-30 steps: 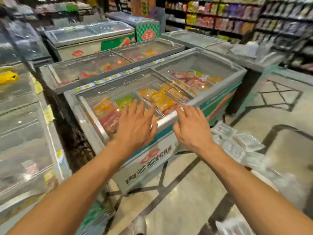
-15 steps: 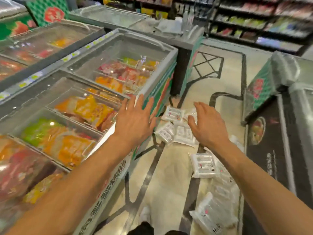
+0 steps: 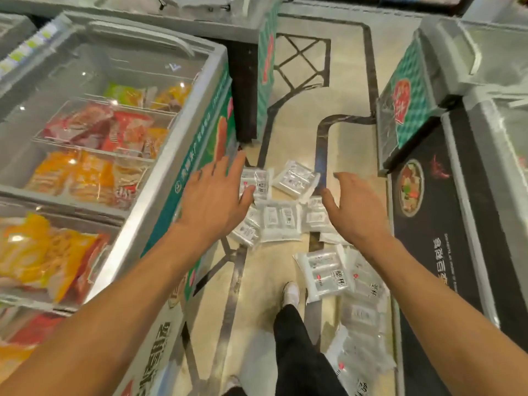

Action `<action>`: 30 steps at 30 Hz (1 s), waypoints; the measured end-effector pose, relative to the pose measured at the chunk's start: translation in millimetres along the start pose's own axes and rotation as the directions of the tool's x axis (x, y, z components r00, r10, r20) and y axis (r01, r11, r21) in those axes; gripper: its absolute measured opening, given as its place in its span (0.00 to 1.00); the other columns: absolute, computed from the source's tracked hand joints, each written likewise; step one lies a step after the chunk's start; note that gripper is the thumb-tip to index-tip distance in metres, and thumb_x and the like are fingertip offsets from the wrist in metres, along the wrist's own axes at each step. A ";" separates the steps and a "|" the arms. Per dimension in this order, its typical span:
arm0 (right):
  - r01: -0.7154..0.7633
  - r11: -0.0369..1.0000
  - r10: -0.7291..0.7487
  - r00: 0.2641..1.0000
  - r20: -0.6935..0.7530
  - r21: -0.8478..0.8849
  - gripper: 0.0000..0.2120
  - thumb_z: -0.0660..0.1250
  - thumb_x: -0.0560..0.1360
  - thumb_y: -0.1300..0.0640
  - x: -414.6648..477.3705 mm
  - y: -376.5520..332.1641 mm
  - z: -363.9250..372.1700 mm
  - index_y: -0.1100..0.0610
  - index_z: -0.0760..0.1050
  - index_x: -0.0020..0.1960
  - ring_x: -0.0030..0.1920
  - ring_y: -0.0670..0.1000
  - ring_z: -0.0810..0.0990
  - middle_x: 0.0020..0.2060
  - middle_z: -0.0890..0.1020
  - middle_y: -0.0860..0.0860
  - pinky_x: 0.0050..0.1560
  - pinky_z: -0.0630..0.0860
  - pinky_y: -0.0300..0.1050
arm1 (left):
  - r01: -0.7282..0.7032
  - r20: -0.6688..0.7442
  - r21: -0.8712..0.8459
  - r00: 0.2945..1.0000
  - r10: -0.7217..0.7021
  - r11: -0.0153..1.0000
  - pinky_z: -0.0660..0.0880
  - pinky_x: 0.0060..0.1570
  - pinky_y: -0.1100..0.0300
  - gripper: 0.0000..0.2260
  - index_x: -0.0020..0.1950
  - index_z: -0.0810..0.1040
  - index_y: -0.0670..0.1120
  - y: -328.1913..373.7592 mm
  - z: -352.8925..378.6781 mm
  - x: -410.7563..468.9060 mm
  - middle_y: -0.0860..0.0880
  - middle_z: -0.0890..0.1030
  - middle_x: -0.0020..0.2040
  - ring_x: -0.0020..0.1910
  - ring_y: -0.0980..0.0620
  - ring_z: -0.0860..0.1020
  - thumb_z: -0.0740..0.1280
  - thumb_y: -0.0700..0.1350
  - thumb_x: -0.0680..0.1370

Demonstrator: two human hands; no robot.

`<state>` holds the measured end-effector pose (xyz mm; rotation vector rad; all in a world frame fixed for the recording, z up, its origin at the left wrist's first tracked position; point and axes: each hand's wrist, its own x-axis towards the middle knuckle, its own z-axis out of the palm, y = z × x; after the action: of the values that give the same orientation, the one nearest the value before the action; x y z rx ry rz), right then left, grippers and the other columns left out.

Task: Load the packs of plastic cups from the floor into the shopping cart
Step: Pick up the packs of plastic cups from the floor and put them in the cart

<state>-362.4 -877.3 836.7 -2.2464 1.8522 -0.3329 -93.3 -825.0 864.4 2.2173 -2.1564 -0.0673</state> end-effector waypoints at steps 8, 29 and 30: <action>-0.087 0.993 0.077 0.988 0.131 0.075 0.25 0.59 0.86 0.42 185.7 104.4 177.4 0.58 0.70 0.76 0.69 0.59 0.75 0.68 0.78 0.58 0.65 0.73 0.56 | 0.181 0.149 -0.154 0.976 -0.158 0.971 0.77 0.56 0.40 0.27 0.79 0.66 0.42 -6.0 195.5 200.4 0.37 0.79 0.64 0.61 0.34 0.78 0.58 0.60 0.87; -0.530 0.797 0.373 0.809 0.455 0.289 0.41 0.62 0.80 0.30 315.3 349.8 826.2 0.62 0.68 0.77 0.70 0.60 0.77 0.70 0.77 0.60 0.71 0.74 0.58 | 0.608 0.579 -0.302 0.729 -0.365 0.735 0.73 0.68 0.38 0.50 0.83 0.61 0.45 -18.2 882.8 351.0 0.42 0.71 0.79 0.74 0.36 0.73 0.60 0.80 0.73; -0.550 0.782 0.387 0.798 0.462 0.294 0.45 0.61 0.78 0.26 318.3 355.3 845.7 0.62 0.68 0.77 0.69 0.61 0.77 0.70 0.77 0.61 0.70 0.75 0.61 | 0.623 0.581 -0.307 0.722 -0.377 0.720 0.73 0.67 0.38 0.52 0.84 0.59 0.44 -16.1 897.2 354.7 0.41 0.70 0.79 0.74 0.36 0.73 0.63 0.79 0.72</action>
<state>-378.2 -1240.8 -63.5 -1.3726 1.8395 -0.1624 -125.2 -1182.8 -31.1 2.5536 -1.3111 -1.1669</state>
